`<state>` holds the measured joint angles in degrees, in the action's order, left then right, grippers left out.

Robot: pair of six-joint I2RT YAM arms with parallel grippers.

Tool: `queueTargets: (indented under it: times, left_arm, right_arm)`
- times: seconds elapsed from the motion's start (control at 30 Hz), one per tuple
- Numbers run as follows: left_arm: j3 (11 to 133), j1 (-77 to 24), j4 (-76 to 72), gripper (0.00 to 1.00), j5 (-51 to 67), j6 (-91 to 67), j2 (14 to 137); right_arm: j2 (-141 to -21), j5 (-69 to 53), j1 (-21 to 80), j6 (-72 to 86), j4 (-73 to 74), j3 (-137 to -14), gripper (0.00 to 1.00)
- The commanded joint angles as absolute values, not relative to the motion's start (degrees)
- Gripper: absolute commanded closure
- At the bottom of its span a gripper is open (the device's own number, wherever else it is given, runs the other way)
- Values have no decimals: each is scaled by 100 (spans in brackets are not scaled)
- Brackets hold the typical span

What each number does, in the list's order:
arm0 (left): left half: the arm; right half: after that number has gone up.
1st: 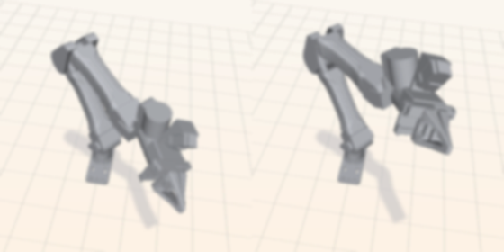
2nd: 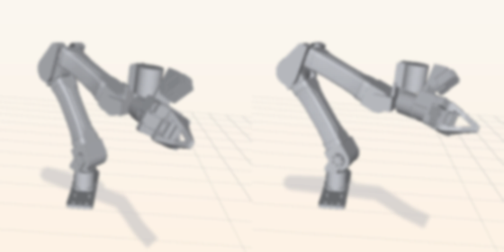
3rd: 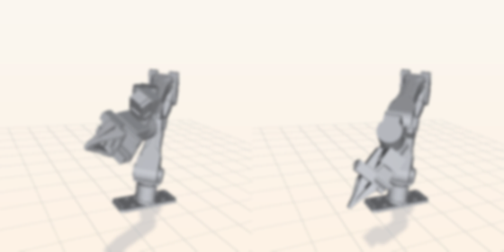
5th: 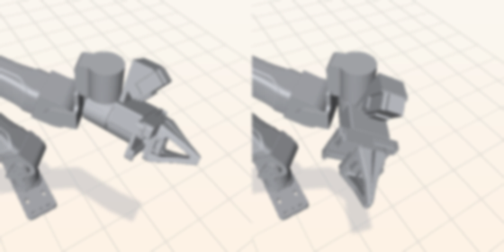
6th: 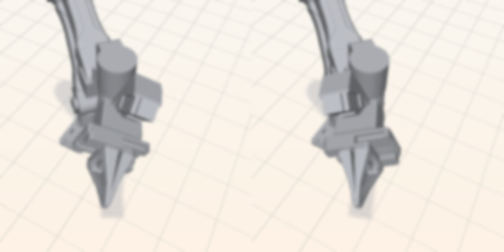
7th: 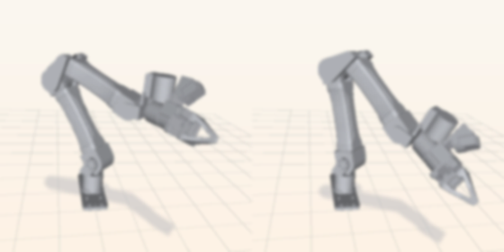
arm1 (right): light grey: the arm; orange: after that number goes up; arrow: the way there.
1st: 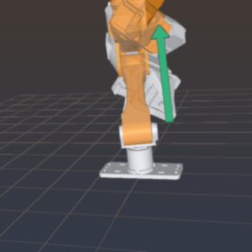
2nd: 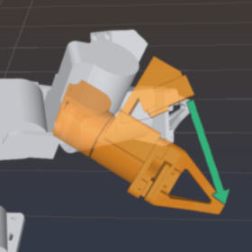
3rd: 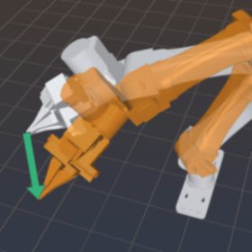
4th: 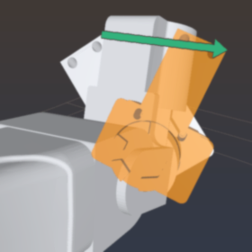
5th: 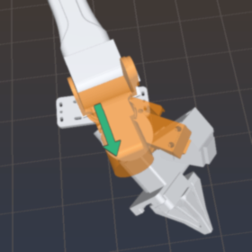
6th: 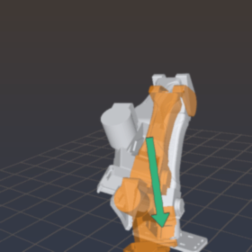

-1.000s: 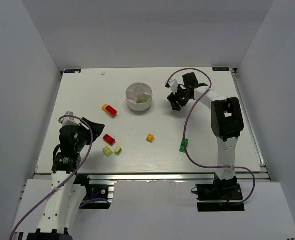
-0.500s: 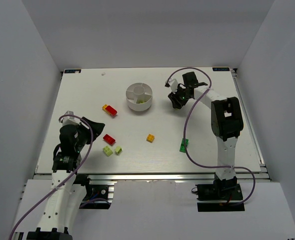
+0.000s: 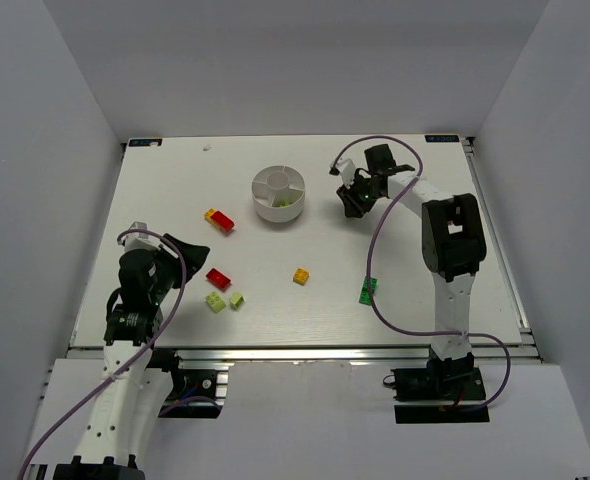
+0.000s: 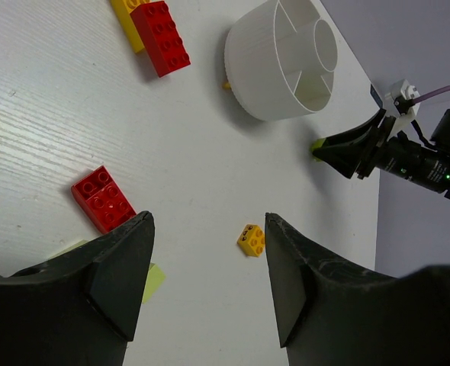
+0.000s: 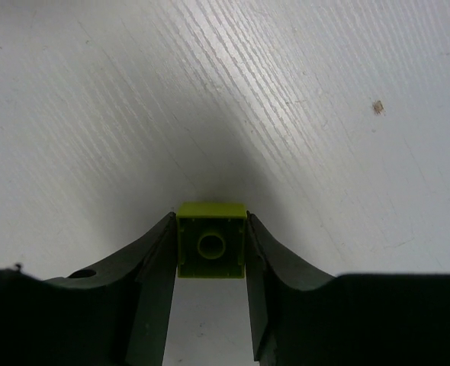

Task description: Sort the legos into containers by color

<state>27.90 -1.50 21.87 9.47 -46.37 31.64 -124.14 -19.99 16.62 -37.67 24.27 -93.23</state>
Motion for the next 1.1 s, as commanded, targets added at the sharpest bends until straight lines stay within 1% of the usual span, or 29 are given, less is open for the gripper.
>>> queueTargets:
  times: [0.0, 0.03, 0.1, 0.17, 0.2, 0.23, 0.27, 0.3, 0.33, 0.43, 0.5, 0.6, 0.97, 1.07]
  left_arm:
    - [2962, -158, 2153, 31, 958, -4632, 3102]
    - [2962, -150, 2136, 31, 958, -4632, 3103]
    - [2971, -158, 2109, 30, 958, -4658, 3111]
    - [2962, -158, 2031, 31, 975, -4684, 3120]
    - [2945, -158, 2004, 31, 967, -4693, 3129]
    - [2953, -158, 2004, 30, 967, -4693, 3120]
    - [2936, -158, 2030, 30, 967, -4685, 3103]
    - [2944, -158, 2056, 30, 958, -4685, 3068]
    - [2944, -158, 2109, 30, 941, -4676, 3015]
    - [2927, -150, 2188, 30, 888, -4702, 2875]
    - [2953, -149, 2258, 30, 853, -4693, 2839]
    - [2988, -158, 2320, 30, 835, -4685, 2813]
    - [2979, -158, 2373, 30, 800, -4693, 2760]
    - [2988, -150, 2373, 30, 809, -4676, 2804]
  right_arm:
    - [-12271, -2355, 1670, -3762, 2531, -9563, 74]
    - [-12209, -2425, 1679, -3744, 2540, -9563, 76]
    - [-11937, -2784, 1775, -3735, 2557, -9510, 88]
    - [-11551, -3188, 1924, -3561, 2427, -9187, 93]
    - [-11183, -3530, 2047, -3212, 2034, -8924, 96]
    - [-10588, -3977, 2178, -2303, 925, -8190, 100]
    - [-10278, -3973, 2267, -1720, 140, -7739, 100]
    - [-9909, -3877, 2407, -1079, -947, -7212, 100]
    - [-9749, -3589, 2574, -559, -1637, -6972, 100]
    - [-9975, -2683, 2996, 402, -2300, -7180, 100]
    - [-10290, -2357, 3180, 518, -2678, -7408, 100]
    - [-10598, -2320, 3226, 580, -2725, -7602, 97]
    - [-11030, -2188, 3261, 308, -2777, -7778, 86]
    - [-11109, -2171, 3261, 229, -2839, -7805, 81]
